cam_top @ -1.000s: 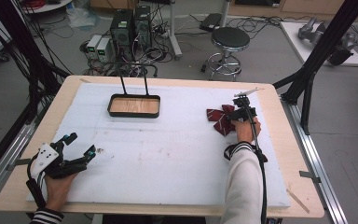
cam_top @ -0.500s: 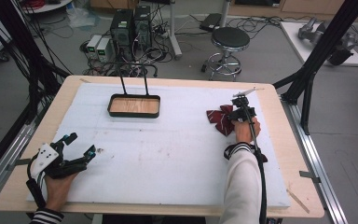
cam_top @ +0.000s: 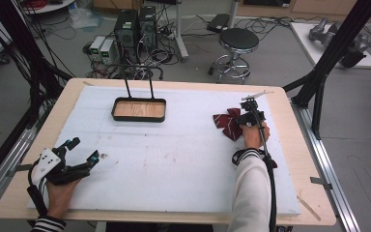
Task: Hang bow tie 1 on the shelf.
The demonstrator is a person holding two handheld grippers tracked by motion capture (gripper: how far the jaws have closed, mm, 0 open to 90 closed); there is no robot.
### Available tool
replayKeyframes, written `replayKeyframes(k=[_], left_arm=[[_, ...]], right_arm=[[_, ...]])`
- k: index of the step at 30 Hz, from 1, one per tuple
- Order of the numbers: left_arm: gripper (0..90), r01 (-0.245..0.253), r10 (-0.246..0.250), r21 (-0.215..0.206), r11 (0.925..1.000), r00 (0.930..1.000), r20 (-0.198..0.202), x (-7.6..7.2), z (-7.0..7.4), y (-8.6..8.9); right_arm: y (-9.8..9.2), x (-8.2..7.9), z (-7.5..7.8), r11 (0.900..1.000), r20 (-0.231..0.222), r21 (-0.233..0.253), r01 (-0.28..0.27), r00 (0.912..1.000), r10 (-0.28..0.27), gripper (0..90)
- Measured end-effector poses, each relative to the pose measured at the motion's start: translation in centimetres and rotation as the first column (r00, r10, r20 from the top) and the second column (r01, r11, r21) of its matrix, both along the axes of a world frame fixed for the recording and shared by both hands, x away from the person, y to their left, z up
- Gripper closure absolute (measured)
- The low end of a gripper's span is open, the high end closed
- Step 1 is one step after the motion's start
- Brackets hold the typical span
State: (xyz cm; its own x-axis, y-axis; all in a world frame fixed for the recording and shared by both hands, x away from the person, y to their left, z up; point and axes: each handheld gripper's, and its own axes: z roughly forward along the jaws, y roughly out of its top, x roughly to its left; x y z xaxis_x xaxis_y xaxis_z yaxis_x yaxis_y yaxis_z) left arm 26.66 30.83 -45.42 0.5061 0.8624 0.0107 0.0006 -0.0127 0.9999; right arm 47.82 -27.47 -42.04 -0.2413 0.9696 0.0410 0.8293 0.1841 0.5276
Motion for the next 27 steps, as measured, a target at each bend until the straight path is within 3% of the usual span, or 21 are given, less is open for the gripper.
replayKeyframes(k=[6,10,12,14,15,20,22,24,25,27], left_arm=[[14.4,0.000,0.000,-0.002,1.0000,1.0000,0.000,0.0,0.0,0.0],[14.4,0.000,0.000,0.000,1.0000,1.0000,-0.001,0.0,0.0,0.0],[14.3,0.000,0.000,0.002,1.0000,1.0000,0.000,0.0,0.0,0.0],[14.3,0.000,0.000,0.003,1.0000,1.0000,0.000,0.0,0.0,0.0],[14.3,0.000,0.000,0.003,1.0000,1.0000,0.000,0.0,0.0,0.0],[14.3,0.000,0.000,-0.001,1.0000,1.0000,0.001,0.0,0.0,0.0],[14.3,0.000,0.000,-0.001,1.0000,1.0000,0.001,0.0,0.0,0.0],[14.3,0.000,0.000,0.002,1.0000,1.0000,0.000,0.0,0.0,0.0],[14.3,0.000,0.000,-0.001,1.0000,1.0000,0.000,0.0,0.0,0.0],[14.3,0.000,0.000,-0.002,1.0000,1.0000,0.001,0.0,0.0,0.0]], right_arm=[[0.0,-0.5,1.0,1.000,0.072,0.003,0.002,0.9974,-0.003,75.4],[-0.1,-1.2,2.4,1.000,0.156,0.014,0.002,0.9877,-0.004,75.3],[-0.1,-1.4,2.8,1.000,0.171,0.017,0.004,0.9853,-0.007,75.3],[-0.2,-2.0,3.7,1.000,0.220,0.030,0.001,0.9756,-0.007,75.3],[-0.2,-2.0,3.7,1.000,0.220,0.030,0.001,0.9756,-0.007,75.3],[-0.3,-2.9,5.1,0.997,0.302,0.075,-0.004,0.9532,-0.019,75.3],[-0.2,-3.0,5.3,0.997,0.314,0.079,-0.006,0.9492,-0.019,75.3],[-0.1,-3.5,5.9,0.995,0.354,0.094,-0.013,0.9349,-0.021,75.3],[-0.1,-3.5,5.9,0.995,0.354,0.094,-0.013,0.9349,-0.021,75.3],[0.1,-3.7,6.3,0.994,0.382,0.108,-0.021,0.9237,-0.022,75.3]])
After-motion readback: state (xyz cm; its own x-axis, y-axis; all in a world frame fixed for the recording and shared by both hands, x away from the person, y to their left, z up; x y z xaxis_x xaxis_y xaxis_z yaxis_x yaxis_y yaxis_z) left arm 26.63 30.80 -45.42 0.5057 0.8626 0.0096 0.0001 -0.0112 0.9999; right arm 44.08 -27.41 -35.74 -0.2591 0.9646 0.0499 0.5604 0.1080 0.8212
